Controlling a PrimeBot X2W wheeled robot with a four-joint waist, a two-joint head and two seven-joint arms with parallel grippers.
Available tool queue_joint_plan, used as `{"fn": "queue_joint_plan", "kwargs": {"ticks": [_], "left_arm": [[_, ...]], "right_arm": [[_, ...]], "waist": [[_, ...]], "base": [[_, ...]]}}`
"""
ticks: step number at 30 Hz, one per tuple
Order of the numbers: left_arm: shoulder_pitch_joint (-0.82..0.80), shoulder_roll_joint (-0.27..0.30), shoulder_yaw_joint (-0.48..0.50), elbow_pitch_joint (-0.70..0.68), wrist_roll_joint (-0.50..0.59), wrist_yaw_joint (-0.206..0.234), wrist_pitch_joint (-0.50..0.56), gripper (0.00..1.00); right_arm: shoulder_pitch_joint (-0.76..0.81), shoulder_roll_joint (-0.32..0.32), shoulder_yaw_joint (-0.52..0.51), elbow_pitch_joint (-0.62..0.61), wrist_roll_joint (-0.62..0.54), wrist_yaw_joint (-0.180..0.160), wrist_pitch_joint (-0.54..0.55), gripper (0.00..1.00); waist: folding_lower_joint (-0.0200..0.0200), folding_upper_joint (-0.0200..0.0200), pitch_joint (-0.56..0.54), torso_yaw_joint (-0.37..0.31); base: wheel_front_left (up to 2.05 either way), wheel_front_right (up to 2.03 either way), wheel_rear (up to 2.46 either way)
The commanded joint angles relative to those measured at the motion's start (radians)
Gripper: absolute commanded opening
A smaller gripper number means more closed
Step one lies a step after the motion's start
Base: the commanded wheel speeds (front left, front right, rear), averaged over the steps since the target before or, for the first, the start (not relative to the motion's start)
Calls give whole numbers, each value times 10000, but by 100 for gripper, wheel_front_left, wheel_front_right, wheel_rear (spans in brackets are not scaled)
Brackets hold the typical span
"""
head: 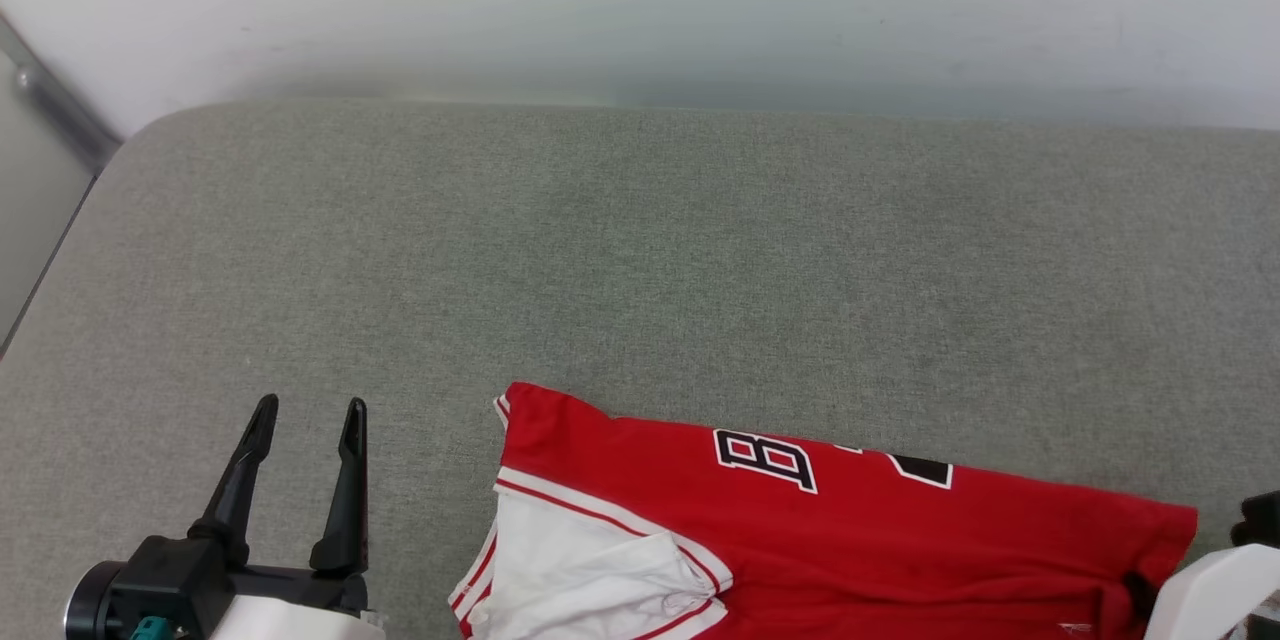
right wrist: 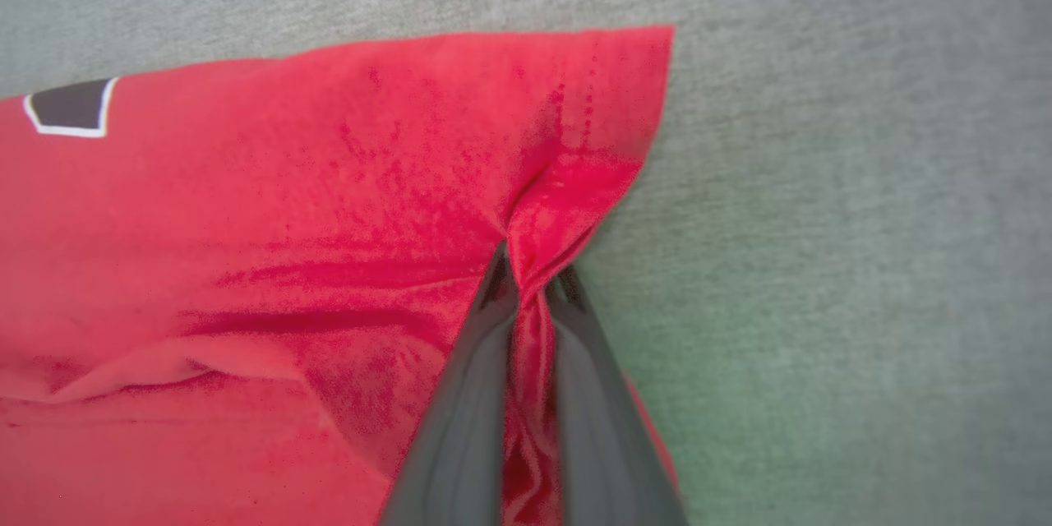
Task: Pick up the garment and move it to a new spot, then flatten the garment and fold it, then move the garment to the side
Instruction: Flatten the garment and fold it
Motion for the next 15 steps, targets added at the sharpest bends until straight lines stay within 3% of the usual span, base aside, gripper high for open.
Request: {"fn": "queue_joint_plan", "kwargs": {"ticks": [1, 9, 15], "left_arm": [[87, 58, -23, -26, -2, -14, -21, 100], [127, 113, -99, 33, -40, -15, -21, 100], [238, 38, -145, 72, -49, -15, -21, 100]], "right_arm": [[14, -209, -184, 114, -173, -28, -33, 0], [-386, -870, -1344, 316, -1081, -23, -465, 0], [-173, -736, -1126, -167, -1156, -19, -426, 0]], "waist": [[-1, 0, 6, -10], [-1, 0, -61, -48], [-1, 0, -292, -56]], "base": [[0, 0, 0], [0, 0, 0], [0, 0, 0]]}}
